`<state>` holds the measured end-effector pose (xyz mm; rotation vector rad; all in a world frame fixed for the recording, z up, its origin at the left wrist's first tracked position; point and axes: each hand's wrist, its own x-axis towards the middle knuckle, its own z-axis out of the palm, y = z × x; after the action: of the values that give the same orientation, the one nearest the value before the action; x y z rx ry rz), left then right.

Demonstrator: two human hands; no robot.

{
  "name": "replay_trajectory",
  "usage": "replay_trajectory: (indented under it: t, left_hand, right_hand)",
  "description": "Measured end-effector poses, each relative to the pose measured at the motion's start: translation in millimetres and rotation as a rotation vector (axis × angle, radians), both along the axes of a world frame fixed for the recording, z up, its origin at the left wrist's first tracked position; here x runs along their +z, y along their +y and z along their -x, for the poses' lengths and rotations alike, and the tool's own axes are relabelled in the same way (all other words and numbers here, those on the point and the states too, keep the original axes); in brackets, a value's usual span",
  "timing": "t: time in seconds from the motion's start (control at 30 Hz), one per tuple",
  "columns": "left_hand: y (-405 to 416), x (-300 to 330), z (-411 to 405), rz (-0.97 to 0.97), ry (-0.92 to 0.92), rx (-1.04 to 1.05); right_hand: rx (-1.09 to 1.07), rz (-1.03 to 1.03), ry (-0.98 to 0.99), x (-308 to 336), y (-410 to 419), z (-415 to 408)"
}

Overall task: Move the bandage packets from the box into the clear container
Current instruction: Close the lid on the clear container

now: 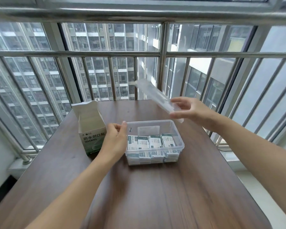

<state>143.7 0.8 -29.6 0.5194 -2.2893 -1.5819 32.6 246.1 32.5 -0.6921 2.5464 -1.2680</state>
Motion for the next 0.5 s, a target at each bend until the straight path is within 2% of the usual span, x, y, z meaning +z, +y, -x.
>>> replay_trajectory:
  t: [0.1,0.3,0.5]
  left_hand:
    - [-2,1,-3,-0.097,-0.003,-0.021]
    - [-6,2,-8,-0.367,0.038,-0.035]
    - [-17,0,-6,-0.360,0.015,-0.065]
  right_hand:
    - [0.197,-0.260,0.159,6,-15,-23]
    - [0.228,-0.277,0.133,2,-21,-28]
    - [0.247,-0.388,0.176,-4,-17,-27]
